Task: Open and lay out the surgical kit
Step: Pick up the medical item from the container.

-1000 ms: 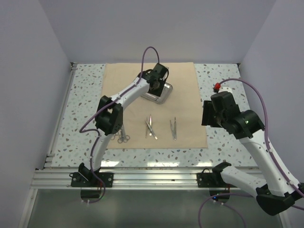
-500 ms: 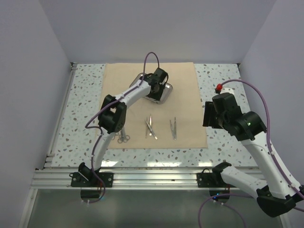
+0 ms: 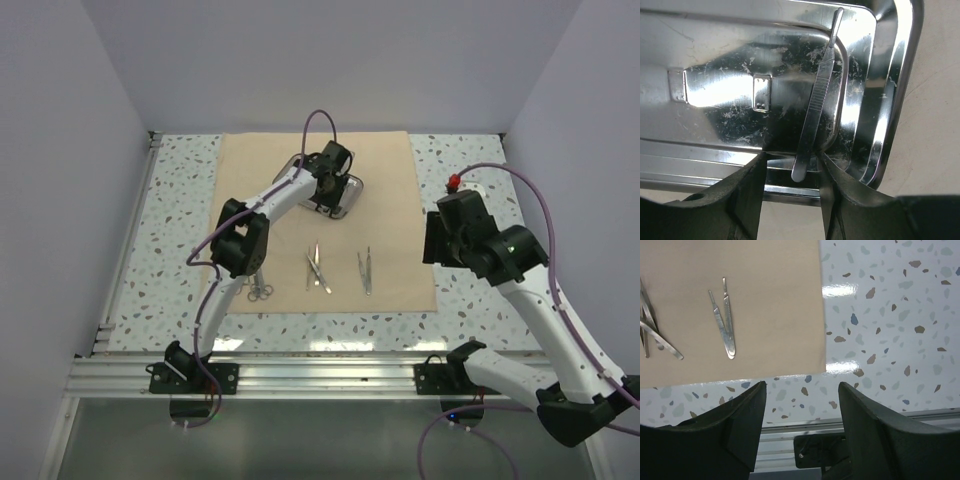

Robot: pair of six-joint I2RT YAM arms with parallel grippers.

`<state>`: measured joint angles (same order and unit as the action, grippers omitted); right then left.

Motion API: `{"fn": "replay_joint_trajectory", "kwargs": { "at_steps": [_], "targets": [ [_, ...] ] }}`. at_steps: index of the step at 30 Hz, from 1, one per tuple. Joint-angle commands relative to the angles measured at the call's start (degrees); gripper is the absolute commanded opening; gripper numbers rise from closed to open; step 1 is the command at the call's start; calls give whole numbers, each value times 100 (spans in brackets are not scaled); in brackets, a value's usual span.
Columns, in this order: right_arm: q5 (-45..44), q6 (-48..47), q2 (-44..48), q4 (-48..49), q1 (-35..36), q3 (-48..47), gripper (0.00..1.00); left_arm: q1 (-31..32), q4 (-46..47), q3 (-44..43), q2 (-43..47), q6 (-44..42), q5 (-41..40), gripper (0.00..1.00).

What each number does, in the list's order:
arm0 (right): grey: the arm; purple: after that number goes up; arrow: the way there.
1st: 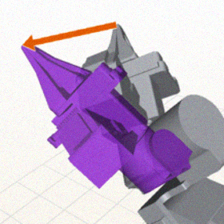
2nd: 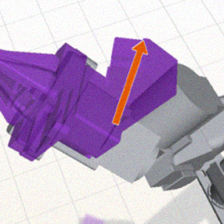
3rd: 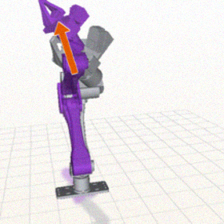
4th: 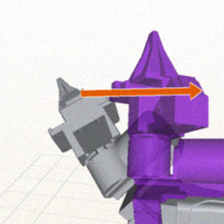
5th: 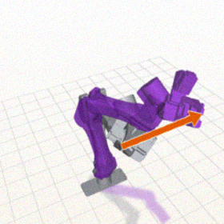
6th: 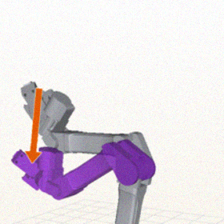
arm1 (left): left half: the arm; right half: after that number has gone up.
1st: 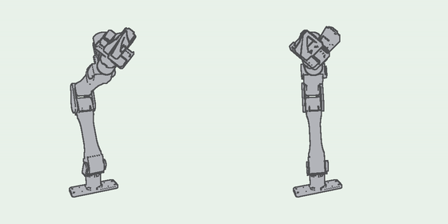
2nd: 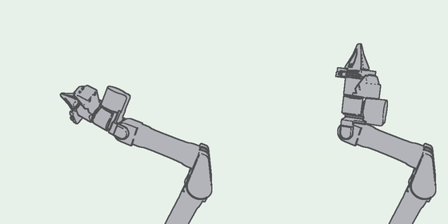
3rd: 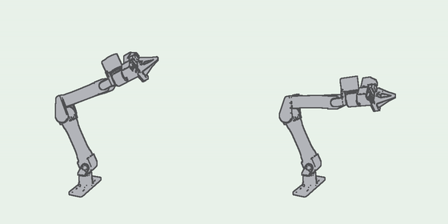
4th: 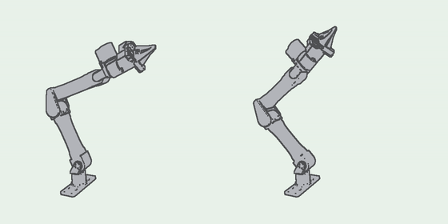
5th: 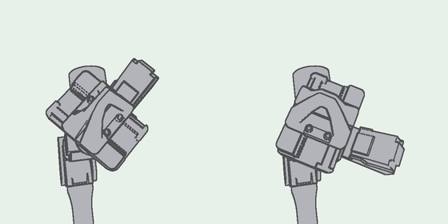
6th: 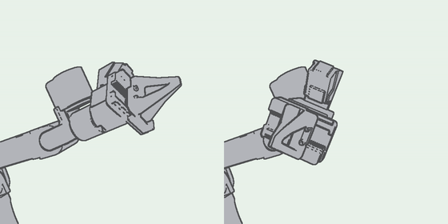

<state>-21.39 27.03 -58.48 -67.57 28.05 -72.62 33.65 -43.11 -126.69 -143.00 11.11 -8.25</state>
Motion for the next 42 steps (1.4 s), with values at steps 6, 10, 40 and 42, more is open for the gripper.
{"fn": "replay_joint_trajectory", "kwargs": {
  "at_steps": [6,10,40,42],
  "targets": [
    [-129,110,-181,244,-19,-77,64,-43,-83,118,-246,-259,403,40],
    [-129,110,-243,288,-19,-68,64,-43,-153,285,-299,-233,456,34],
    [12,-75,12,332,-28,29,64,-51,-40,-190,96,891,1299,0],
    [12,-127,82,323,-11,29,64,-51,40,-119,219,1015,1317,0]
  ]
}}
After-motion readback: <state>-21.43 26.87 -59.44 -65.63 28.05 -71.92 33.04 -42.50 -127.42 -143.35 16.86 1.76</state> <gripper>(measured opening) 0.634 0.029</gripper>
